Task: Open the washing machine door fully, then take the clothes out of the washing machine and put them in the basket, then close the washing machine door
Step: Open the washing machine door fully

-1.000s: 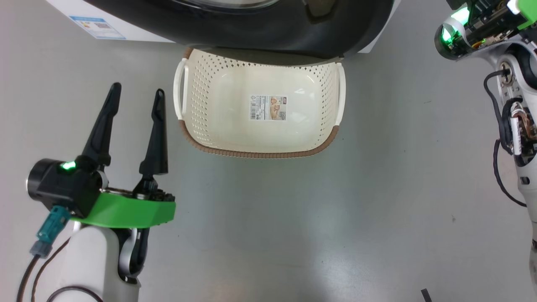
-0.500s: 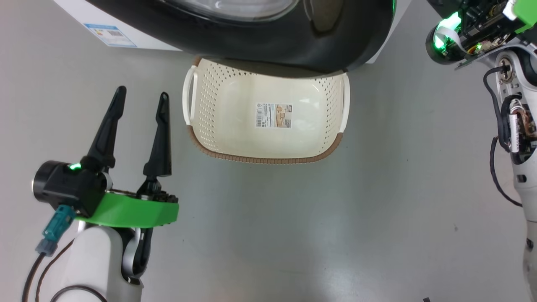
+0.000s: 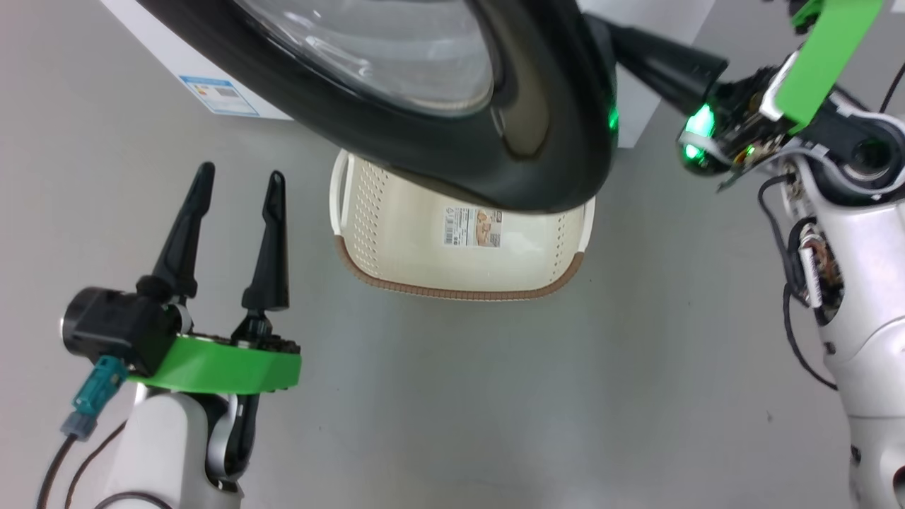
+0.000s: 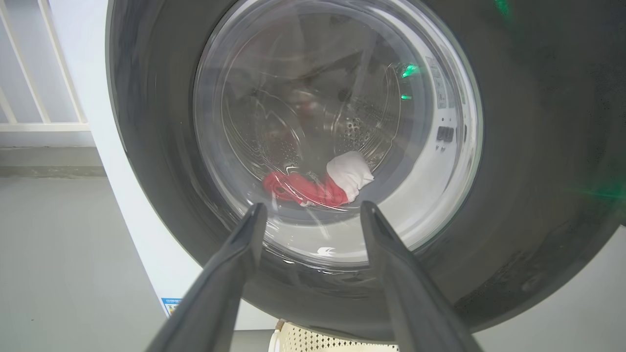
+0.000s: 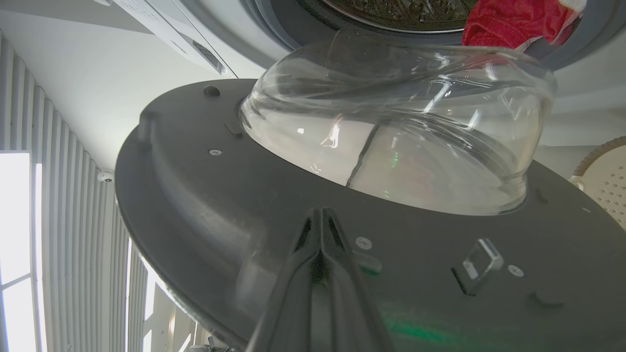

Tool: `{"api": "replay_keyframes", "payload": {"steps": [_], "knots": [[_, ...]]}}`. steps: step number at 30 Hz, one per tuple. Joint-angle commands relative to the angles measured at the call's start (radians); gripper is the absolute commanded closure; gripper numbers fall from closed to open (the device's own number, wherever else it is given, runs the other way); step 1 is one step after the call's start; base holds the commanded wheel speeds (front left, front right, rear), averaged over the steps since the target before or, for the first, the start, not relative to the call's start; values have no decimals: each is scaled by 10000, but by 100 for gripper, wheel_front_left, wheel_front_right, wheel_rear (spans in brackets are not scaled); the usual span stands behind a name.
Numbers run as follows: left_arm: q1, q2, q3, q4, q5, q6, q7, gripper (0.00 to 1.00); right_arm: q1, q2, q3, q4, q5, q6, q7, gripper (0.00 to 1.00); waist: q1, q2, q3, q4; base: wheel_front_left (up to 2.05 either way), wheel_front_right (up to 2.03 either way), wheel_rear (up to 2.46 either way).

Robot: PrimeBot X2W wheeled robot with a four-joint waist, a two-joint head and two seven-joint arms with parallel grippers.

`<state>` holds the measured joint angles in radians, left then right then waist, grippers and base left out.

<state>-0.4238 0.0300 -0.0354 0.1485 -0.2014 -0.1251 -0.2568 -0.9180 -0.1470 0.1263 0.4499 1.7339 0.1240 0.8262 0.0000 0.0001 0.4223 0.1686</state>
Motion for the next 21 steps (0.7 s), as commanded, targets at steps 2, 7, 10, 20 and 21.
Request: {"api": "replay_keyframes", "payload": {"steps": [2, 7, 10, 20, 21], "knots": [[210, 204, 264, -172, -89, -14, -49, 0, 326, 321, 227, -286, -154, 67, 163, 100, 0, -1, -311, 160, 0, 0, 0], [379, 203, 116, -79, -188, 95, -49, 0, 713, 561, 237, -187, -152, 67, 295, 100, 0, -1, -805, 381, 0, 0, 0], [496, 203, 14, -12, -230, 153, -49, 0, 964, 682, 335, -129, -193, 67, 396, 100, 0, -1, -1124, 536, 0, 0, 0], [911, 203, -191, 149, -389, 388, -49, 0, 1658, 903, 781, 45, -232, 67, 658, 100, 0, -1, -1921, 1055, 0, 0, 0], [943, 203, -202, 159, -402, 407, -49, 0, 1719, 913, 845, 72, -242, 67, 684, 100, 0, -1, -1989, 1117, 0, 0, 0]]}}
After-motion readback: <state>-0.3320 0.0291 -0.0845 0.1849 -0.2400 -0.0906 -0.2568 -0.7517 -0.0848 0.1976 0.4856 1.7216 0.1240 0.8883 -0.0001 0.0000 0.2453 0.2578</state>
